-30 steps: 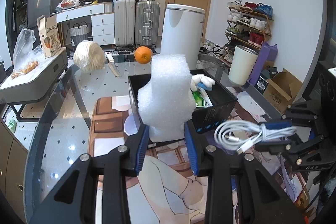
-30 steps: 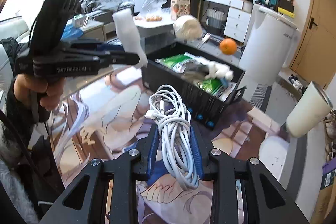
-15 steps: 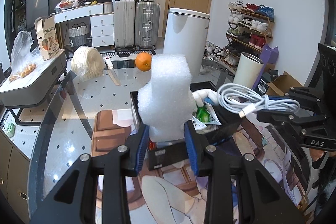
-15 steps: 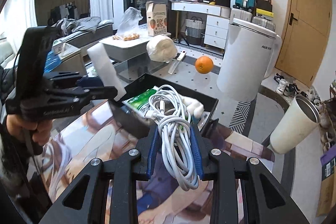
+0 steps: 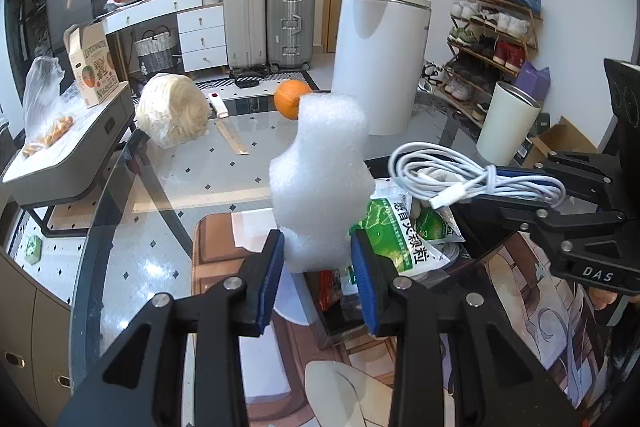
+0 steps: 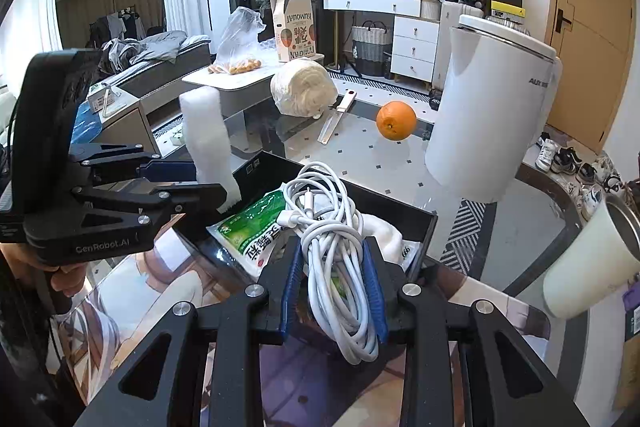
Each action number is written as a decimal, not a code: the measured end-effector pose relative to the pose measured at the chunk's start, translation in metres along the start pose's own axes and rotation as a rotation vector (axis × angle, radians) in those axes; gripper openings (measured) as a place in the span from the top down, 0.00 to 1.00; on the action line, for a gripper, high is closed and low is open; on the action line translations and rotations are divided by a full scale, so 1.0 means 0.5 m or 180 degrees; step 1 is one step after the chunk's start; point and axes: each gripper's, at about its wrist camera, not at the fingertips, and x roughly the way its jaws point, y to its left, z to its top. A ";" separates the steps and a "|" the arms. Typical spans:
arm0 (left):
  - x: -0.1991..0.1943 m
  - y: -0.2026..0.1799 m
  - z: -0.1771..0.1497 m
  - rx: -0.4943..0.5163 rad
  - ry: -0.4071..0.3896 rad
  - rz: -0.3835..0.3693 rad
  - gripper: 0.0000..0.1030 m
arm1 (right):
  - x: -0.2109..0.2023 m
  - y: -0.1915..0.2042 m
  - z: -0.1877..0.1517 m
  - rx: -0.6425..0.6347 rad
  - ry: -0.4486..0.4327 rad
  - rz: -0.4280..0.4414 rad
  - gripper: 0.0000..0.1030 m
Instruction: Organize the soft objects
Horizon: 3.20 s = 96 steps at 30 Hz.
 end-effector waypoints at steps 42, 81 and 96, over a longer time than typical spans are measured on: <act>-0.047 -0.042 -0.021 0.0305 -0.0186 -0.0281 0.06 | -0.043 -0.013 -0.052 0.0171 -0.0306 -0.0083 0.15; -0.070 -0.024 -0.126 -0.0050 -0.0881 0.0277 0.00 | -0.113 0.052 -0.182 0.0451 -0.0860 -0.0364 0.01; -0.067 -0.028 -0.128 -0.0043 -0.0882 0.0333 0.00 | -0.112 0.053 -0.191 0.0463 -0.0985 -0.0407 0.01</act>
